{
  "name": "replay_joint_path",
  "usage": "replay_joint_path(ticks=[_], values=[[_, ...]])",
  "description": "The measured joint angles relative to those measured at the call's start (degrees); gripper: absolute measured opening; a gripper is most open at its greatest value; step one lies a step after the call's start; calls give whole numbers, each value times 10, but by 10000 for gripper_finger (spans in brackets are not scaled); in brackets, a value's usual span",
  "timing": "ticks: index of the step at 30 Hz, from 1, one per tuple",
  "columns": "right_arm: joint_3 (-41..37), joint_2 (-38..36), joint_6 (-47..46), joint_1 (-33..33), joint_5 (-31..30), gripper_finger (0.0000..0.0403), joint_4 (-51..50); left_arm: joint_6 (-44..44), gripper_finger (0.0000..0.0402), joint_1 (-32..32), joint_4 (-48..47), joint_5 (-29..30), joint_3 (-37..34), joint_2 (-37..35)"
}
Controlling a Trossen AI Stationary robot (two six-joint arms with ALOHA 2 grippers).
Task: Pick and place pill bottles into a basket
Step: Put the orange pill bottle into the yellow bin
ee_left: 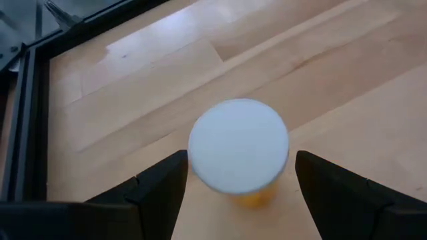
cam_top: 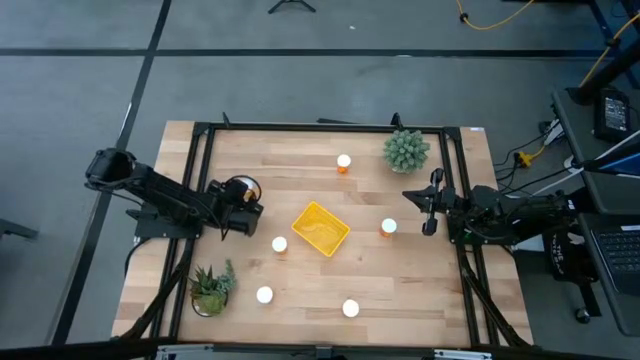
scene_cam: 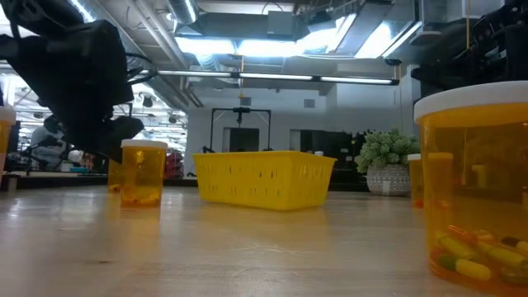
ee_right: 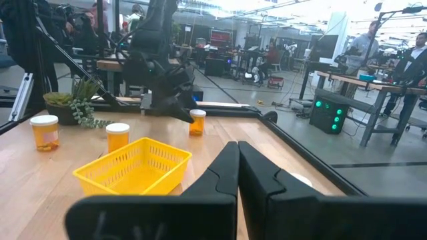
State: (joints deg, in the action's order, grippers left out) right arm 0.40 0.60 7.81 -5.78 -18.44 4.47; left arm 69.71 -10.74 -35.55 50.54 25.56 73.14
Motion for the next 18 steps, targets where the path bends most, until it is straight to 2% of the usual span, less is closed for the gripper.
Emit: replay_joint_path(ticks=[3,9,18], values=[[0,0,0,0,0,7,0,-11,271,16,38,-5,-18,0],[0,0,0,0,0,7,0,-64,271,36,180,-8,-74,0],[0,0,1,0,0,7,0,-101,271,43,199,15,-77,0]])
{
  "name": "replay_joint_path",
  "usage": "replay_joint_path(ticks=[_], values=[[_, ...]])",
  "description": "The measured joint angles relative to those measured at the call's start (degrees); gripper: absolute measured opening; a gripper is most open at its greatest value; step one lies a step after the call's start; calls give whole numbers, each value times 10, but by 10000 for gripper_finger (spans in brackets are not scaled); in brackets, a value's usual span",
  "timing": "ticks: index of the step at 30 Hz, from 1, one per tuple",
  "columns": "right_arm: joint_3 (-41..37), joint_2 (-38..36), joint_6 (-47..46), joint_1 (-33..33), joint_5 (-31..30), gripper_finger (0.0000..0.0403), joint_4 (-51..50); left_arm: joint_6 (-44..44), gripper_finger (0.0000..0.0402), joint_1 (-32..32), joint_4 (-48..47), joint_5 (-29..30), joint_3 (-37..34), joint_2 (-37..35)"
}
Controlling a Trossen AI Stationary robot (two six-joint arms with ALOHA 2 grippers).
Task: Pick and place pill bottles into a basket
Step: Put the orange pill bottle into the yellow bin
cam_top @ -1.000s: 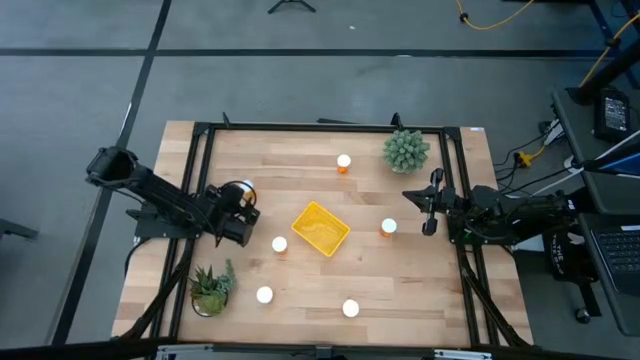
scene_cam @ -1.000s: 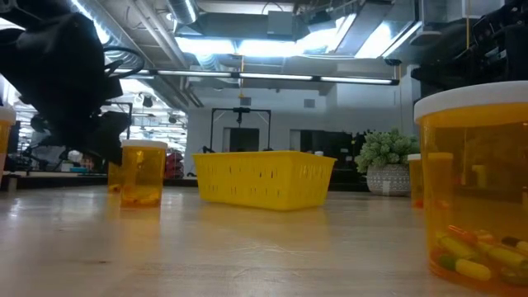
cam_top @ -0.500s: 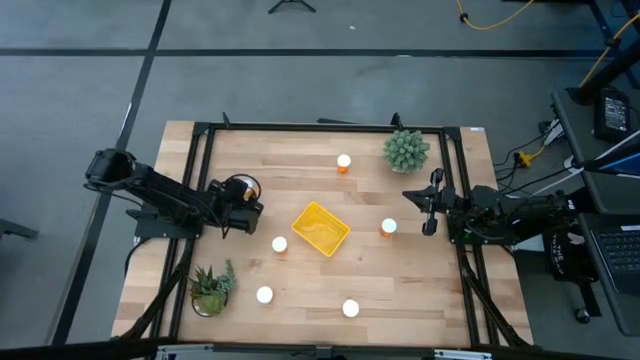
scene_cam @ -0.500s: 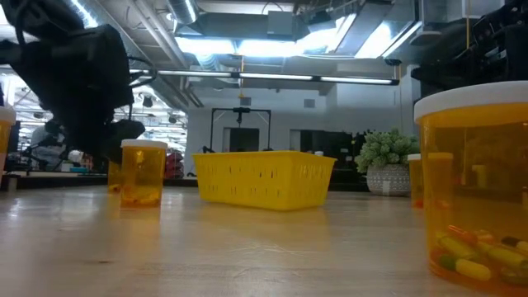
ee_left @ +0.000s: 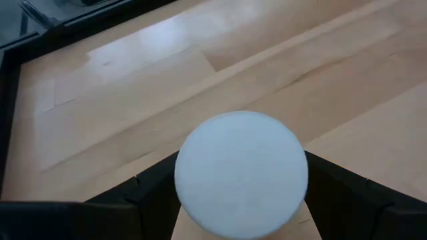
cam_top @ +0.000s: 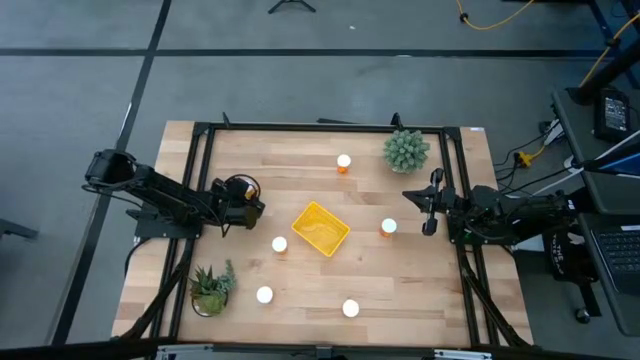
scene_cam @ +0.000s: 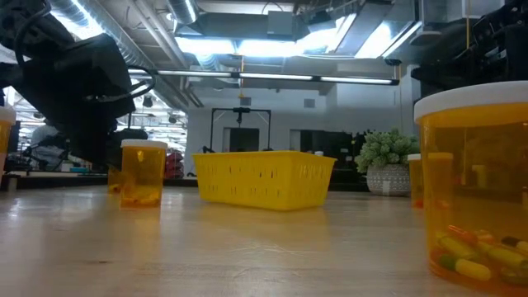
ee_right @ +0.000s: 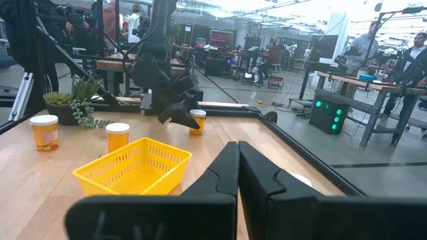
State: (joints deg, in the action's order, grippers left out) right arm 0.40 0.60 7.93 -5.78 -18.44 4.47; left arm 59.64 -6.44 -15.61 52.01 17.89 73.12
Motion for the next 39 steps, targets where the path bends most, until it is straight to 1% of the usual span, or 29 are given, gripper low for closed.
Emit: replay_joint_path(ticks=[7,19,22,28,32,35,39], values=[[0,0,1,0,0,7,0,-14,263,0,7,5,0,-3],[0,0,1,0,0,7,0,-19,196,0,6,-3,0,-3],[0,0,1,0,0,7,0,-19,193,0,6,-3,0,-3],[0,0,1,0,0,7,0,-22,201,-2,7,-5,0,-3],[0,0,1,0,0,7,0,-46,194,-3,10,-20,7,-3],[0,0,1,0,0,7,0,-90,192,-3,10,-43,25,-3],[0,0,1,0,0,7,0,-153,198,-3,11,-54,51,-8]])
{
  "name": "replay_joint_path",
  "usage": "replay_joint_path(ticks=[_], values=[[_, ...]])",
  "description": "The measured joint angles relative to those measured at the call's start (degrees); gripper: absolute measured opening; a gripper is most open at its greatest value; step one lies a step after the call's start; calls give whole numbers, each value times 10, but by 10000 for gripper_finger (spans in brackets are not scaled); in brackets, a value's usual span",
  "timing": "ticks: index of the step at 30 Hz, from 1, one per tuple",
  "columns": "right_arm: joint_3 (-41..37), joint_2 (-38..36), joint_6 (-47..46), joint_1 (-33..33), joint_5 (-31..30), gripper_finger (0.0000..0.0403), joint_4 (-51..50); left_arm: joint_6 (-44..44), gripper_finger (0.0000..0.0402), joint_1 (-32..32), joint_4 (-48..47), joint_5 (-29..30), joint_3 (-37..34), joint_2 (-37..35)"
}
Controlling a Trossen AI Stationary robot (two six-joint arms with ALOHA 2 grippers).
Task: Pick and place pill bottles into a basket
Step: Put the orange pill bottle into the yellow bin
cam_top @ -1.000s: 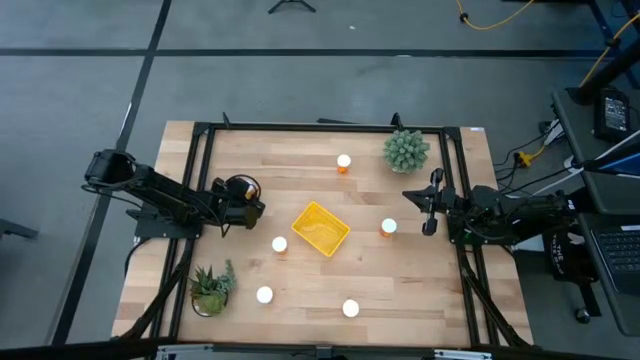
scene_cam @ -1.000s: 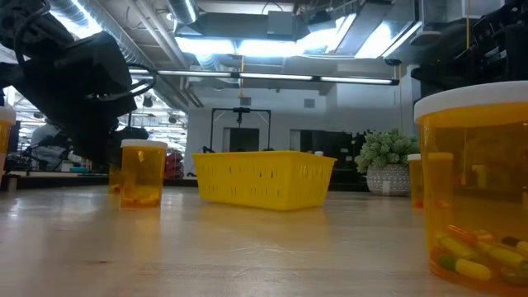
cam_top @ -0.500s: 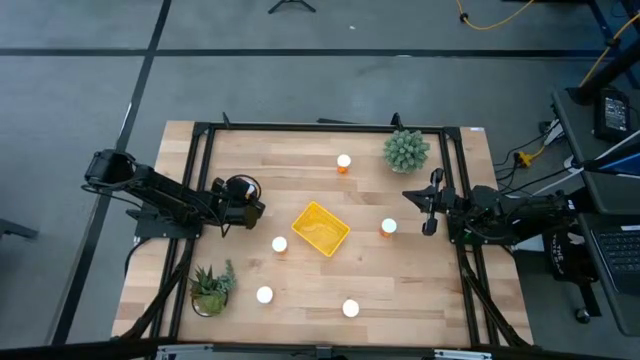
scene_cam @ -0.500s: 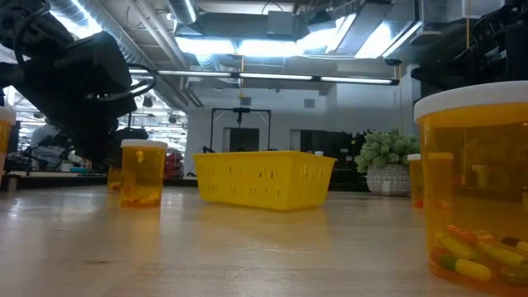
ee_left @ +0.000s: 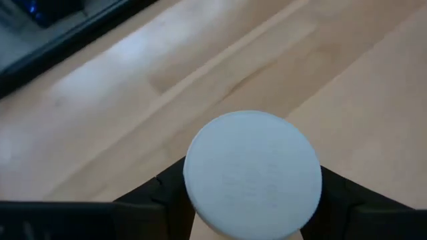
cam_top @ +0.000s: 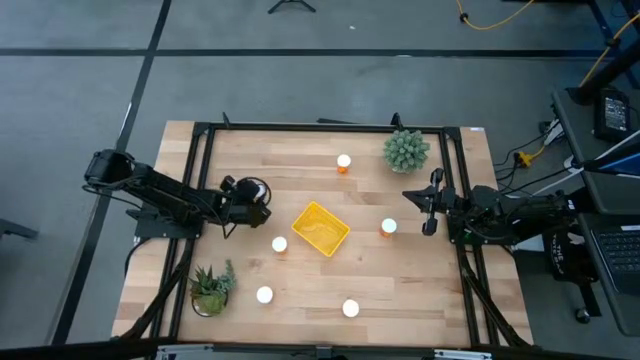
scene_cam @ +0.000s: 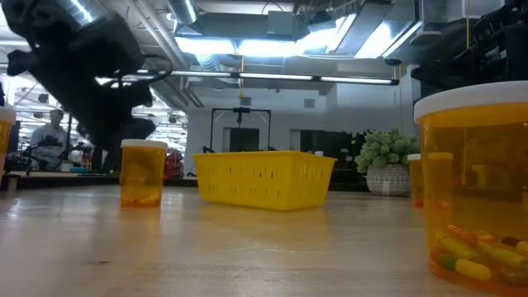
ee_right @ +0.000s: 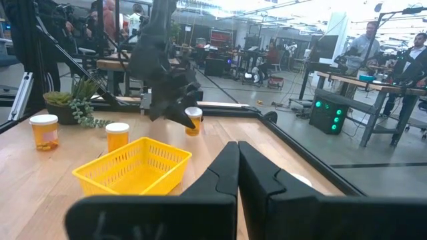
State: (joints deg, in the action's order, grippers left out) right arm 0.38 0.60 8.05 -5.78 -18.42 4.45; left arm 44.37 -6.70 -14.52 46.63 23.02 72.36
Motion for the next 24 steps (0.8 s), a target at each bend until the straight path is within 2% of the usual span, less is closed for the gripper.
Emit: replay_joint_path(ticks=[8,18,24], values=[[0,0,-2,0,0,7,0,-114,193,0,19,-22,14,-87],[0,0,-2,0,0,7,0,-322,200,1,100,-119,15,-207],[0,0,-2,0,0,7,15,-347,196,1,108,-148,15,-236]])
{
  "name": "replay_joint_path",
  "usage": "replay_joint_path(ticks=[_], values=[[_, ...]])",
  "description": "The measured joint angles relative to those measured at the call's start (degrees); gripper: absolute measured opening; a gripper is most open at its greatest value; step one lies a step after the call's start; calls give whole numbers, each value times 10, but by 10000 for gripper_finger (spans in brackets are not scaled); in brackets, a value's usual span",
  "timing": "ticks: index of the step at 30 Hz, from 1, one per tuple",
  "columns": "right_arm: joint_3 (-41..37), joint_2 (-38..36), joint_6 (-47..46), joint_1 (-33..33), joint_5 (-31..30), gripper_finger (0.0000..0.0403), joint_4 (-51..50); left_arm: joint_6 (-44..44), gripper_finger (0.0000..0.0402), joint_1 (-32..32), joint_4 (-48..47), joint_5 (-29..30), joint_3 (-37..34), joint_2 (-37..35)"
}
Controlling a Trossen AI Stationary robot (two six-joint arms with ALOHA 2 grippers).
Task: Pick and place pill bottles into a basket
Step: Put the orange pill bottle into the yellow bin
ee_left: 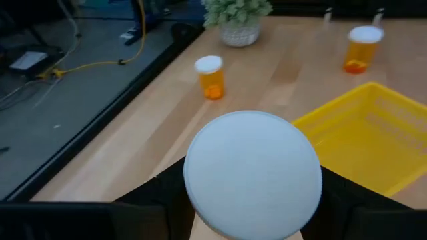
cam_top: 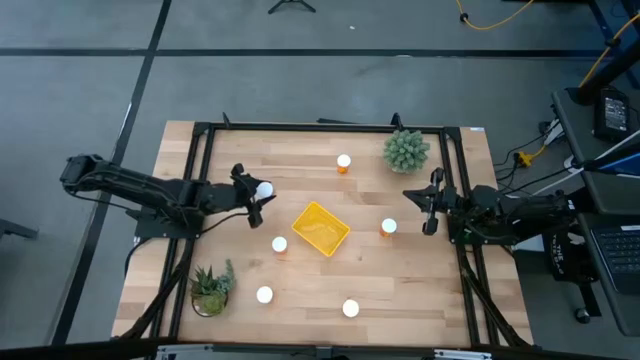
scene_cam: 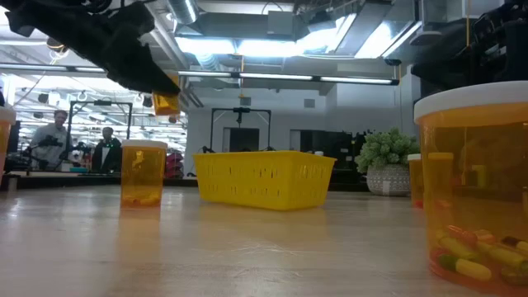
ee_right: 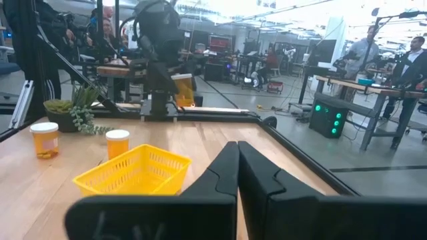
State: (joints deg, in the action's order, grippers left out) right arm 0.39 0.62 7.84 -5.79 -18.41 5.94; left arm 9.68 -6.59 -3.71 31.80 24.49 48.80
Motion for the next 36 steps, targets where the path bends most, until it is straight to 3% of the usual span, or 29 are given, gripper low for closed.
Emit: replay_joint_path(ticks=[11,18,29,36], values=[[0,0,-1,0,0,7,27,-15,197,0,40,-94,0,-2],[0,0,-17,0,0,7,37,-33,200,0,53,-91,0,18],[0,0,-31,0,0,7,33,-79,200,3,194,-100,0,98],[0,0,-49,0,0,7,20,-50,197,32,282,-164,0,166]])
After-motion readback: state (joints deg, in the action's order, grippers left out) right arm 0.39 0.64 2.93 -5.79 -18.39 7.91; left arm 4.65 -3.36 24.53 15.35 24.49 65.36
